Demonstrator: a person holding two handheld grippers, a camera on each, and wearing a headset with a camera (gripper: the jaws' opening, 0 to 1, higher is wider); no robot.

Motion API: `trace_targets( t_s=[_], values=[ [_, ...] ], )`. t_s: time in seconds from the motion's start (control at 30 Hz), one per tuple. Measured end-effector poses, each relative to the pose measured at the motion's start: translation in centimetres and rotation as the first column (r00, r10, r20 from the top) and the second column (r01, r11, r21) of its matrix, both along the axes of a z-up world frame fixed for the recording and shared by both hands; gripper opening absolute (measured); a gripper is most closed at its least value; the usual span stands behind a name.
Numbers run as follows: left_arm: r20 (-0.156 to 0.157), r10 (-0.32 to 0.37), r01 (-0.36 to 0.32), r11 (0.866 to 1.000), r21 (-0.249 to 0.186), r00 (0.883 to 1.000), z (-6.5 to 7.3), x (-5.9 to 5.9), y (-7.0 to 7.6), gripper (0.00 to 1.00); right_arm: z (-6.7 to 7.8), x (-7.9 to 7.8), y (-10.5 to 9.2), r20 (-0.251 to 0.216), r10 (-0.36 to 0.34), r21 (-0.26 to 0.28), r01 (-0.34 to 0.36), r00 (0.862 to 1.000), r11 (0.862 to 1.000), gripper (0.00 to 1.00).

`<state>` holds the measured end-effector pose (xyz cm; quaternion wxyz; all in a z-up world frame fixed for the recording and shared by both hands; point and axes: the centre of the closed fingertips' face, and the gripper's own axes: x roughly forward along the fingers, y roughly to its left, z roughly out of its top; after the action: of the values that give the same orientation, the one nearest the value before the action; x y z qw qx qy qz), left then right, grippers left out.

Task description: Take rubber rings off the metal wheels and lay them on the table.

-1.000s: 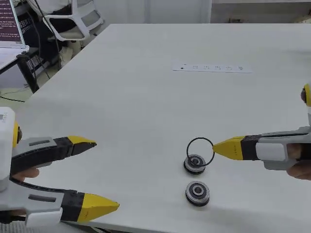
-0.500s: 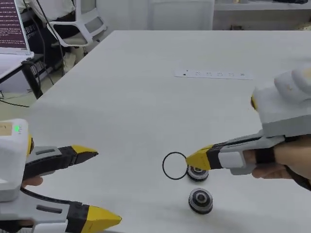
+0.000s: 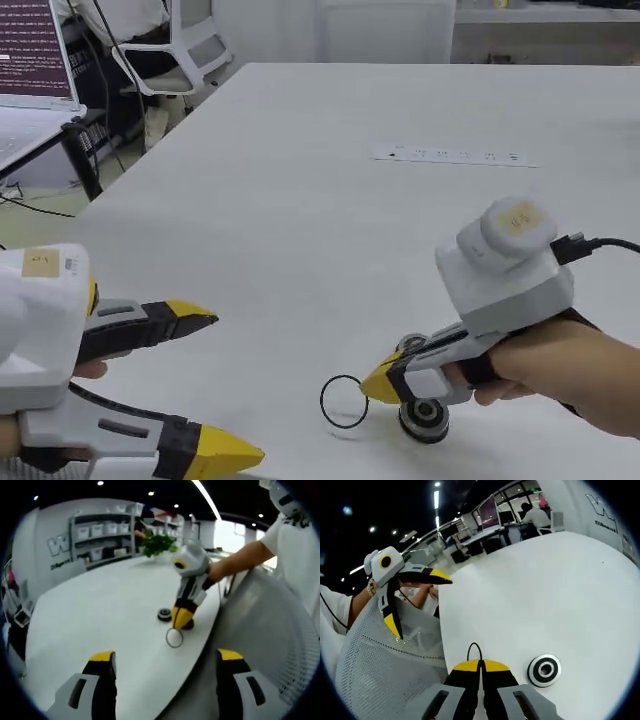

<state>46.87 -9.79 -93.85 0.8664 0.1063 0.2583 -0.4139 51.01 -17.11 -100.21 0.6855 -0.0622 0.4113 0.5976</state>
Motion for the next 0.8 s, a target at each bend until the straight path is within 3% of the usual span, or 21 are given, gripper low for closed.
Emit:
trace_targets(
  t_s=[0.1,0.2,0.33,0.47,0.63,0.8],
  values=[
    [-0.005,-0.025,0.025,0.999,0.030,1.000,-0.4,-0.3,-0.2,0.82,-0.6,0.4,-0.3,0.000,-0.027,-0.014,0.027,1.000,1.000,0.00],
    [-0.011,-0.026,0.027,0.999,0.020,1.000,-0.4,-0.3,-0.2,0.82,-0.9,1.0,-0.5,0.041,-0.051,-0.021,0.052,0.998,0.998,0.00],
    [-0.017,-0.019,0.019,0.999,0.027,1.000,-0.6,-0.2,0.0,0.82,-1.0,1.1,-0.5,0.061,-0.052,-0.019,0.053,0.997,0.998,0.00],
    [-0.020,-0.021,0.022,0.999,0.041,1.000,-0.7,-0.3,0.1,0.82,-0.8,1.5,-0.7,0.095,-0.054,-0.024,0.056,0.994,0.998,0.07],
    [-0.021,-0.010,0.011,0.999,0.040,1.000,-0.7,-0.2,0.2,0.82,0.2,2.1,-1.5,0.142,-0.055,-0.015,0.057,0.988,0.998,0.08],
    [-0.020,-0.006,0.007,0.999,0.041,1.000,-0.7,-0.2,0.2,0.81,2.5,2.8,-2.6,0.196,-0.075,0.038,0.069,0.978,0.997,0.09]
  ],
)
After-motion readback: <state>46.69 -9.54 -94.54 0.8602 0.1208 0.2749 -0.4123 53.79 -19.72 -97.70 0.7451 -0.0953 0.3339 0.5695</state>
